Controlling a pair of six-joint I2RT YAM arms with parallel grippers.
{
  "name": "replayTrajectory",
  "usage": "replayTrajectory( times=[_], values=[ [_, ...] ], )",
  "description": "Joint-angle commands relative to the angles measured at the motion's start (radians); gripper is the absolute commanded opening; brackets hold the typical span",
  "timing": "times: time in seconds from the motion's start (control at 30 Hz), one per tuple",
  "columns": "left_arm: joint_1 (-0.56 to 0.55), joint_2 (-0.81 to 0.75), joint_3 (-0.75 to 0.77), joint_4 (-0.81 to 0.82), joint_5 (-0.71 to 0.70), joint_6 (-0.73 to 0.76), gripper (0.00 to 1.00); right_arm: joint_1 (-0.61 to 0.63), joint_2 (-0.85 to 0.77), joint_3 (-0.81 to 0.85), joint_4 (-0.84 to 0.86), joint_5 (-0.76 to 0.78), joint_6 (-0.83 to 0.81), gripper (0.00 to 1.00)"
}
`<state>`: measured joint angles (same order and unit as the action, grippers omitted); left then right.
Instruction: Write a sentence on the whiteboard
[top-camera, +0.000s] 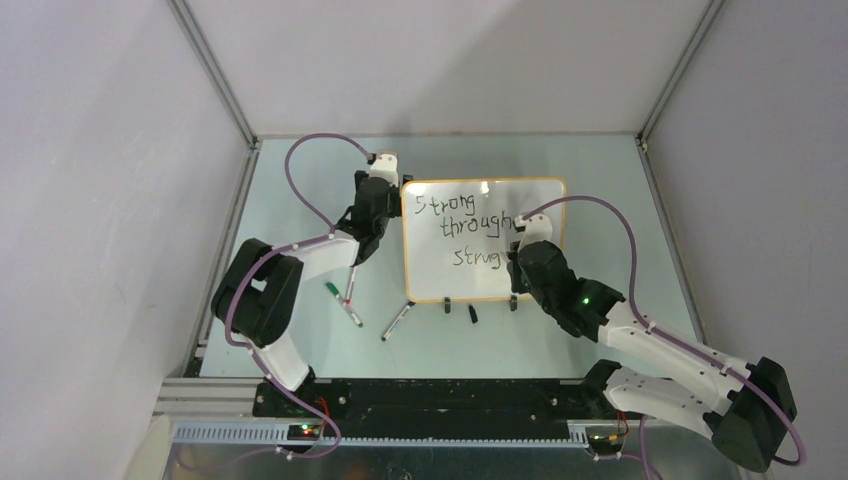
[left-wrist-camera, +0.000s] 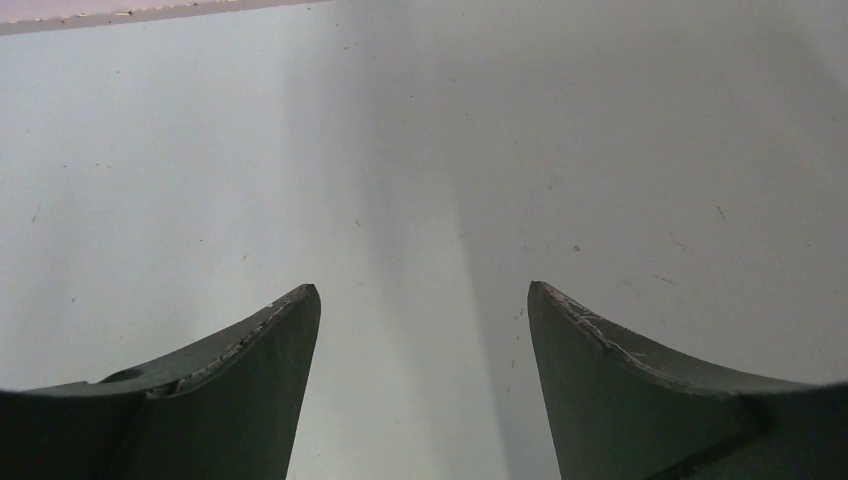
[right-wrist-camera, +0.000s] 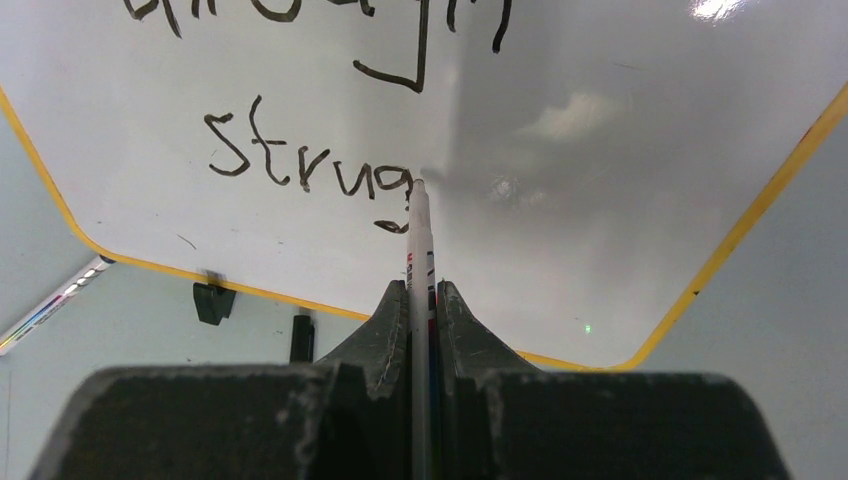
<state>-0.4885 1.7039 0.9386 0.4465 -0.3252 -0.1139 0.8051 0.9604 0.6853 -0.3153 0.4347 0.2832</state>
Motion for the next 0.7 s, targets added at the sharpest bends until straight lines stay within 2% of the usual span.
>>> replayTrajectory(
  times=[0.0,0.67],
  values=[
    [-0.004,-0.02,-0.004,0.04,0.009,0.0,0.82,0.006,-0.02,-0.008,0.041,0.039,-0.003,0.0],
    [-0.004,-0.019,-0.004,0.038,0.009,0.0,0.82,0.005,-0.015,-0.011,0.04,0.082,-0.004,0.0]
  ],
)
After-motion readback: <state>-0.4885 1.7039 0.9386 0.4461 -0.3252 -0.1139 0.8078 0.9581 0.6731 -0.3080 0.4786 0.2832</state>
